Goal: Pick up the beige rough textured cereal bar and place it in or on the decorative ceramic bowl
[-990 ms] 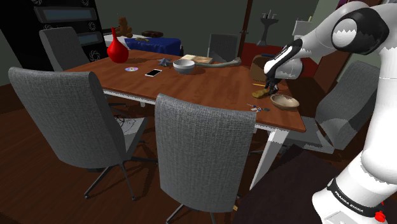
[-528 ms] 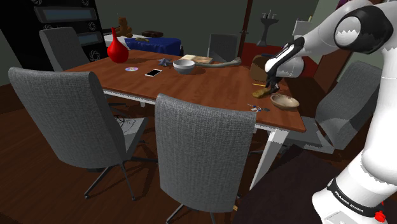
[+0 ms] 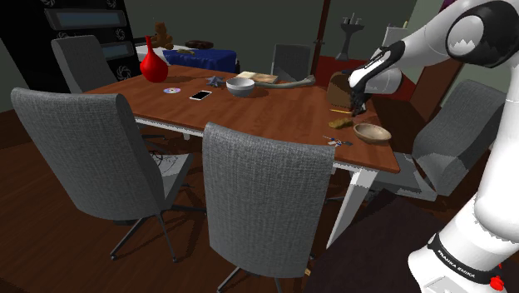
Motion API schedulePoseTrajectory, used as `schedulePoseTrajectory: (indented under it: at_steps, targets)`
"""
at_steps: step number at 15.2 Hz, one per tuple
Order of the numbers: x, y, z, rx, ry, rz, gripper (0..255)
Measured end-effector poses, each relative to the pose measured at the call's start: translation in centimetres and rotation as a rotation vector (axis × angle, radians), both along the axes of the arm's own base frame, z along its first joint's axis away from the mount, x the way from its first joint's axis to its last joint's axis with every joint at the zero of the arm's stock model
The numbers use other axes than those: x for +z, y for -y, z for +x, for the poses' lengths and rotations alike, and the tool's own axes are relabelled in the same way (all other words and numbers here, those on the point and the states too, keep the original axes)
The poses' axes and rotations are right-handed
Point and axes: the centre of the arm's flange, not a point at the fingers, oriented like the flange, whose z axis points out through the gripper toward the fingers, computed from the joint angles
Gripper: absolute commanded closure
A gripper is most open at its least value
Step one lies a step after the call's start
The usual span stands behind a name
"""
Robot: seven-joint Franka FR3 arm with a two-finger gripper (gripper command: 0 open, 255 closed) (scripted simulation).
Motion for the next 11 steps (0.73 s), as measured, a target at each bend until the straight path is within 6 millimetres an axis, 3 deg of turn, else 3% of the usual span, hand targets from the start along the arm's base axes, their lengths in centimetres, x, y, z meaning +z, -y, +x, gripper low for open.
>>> schedulePoseTrajectory:
  at_steps: [5,11]
  targets:
    - [-2.8,1.1,-0.8,0.301,0.035,0.047,0]
    - [-5.4,1.5,0.4,0.338,0.041,0.039,0]
